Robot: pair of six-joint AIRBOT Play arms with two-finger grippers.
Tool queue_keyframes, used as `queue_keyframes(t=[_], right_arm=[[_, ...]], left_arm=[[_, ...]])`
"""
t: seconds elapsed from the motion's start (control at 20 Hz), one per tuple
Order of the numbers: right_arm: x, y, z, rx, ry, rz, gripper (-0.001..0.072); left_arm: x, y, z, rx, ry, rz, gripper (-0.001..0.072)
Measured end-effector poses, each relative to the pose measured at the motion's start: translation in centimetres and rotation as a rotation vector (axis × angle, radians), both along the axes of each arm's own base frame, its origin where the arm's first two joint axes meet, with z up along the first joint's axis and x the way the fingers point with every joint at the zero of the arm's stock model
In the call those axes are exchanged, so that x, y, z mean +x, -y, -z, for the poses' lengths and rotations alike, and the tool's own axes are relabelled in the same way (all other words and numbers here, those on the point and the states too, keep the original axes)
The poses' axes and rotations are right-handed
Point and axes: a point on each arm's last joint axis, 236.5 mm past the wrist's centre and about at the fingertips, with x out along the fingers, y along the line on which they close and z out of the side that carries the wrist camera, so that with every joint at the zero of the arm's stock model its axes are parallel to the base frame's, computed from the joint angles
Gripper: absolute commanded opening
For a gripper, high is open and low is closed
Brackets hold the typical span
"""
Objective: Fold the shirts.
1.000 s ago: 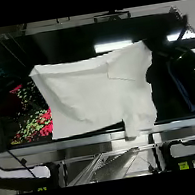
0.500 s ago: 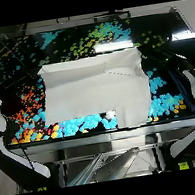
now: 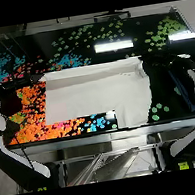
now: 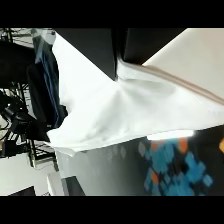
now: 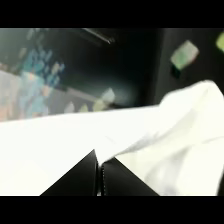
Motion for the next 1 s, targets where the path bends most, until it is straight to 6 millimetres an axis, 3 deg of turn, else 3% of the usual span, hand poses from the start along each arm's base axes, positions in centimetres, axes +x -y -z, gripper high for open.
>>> queue_keyframes(t=[0.2, 0.55, 0.6, 0.65, 0.7, 0.75, 1.0], right_arm=[[-1.4, 0.3, 2.0, -0.064, -0.071, -0.037, 0.0023], [-1.1, 0.2, 3.8, -0.126, -0.099, -0.024, 0.0023], [-1.1, 0.1, 4.0, -0.130, -0.101, -0.024, 0.0023], [-1.1, 0.0, 4.1, -0.132, -0.102, -0.025, 0.0024], [-1.0, 0.0, 4.1, -0.132, -0.105, -0.020, 0.0092], [-1.0, 0.0, 4.1, -0.127, -0.110, -0.018, 0.0269], [-2.5, 0.6, 2.7, -0.084, -0.139, -0.049, 0.0279]], left_arm=[[-0.3, -0.3, 0.4, 0.015, -0.015, 0.004, 0.0013], [-0.3, 0.8, 3.0, 0.134, -0.035, 0.035, 0.0018], [-0.3, 0.9, 3.2, 0.144, -0.036, 0.036, 0.0081], [-0.3, 0.9, 3.4, 0.153, -0.037, 0.038, 0.0337], [-0.3, 0.9, 3.5, 0.158, -0.039, 0.039, 0.0493], [-0.3, 0.9, 3.6, 0.160, -0.039, 0.038, 0.0706], [-0.4, -1.6, 2.3, 0.187, -0.112, 0.018, 0.0715]])
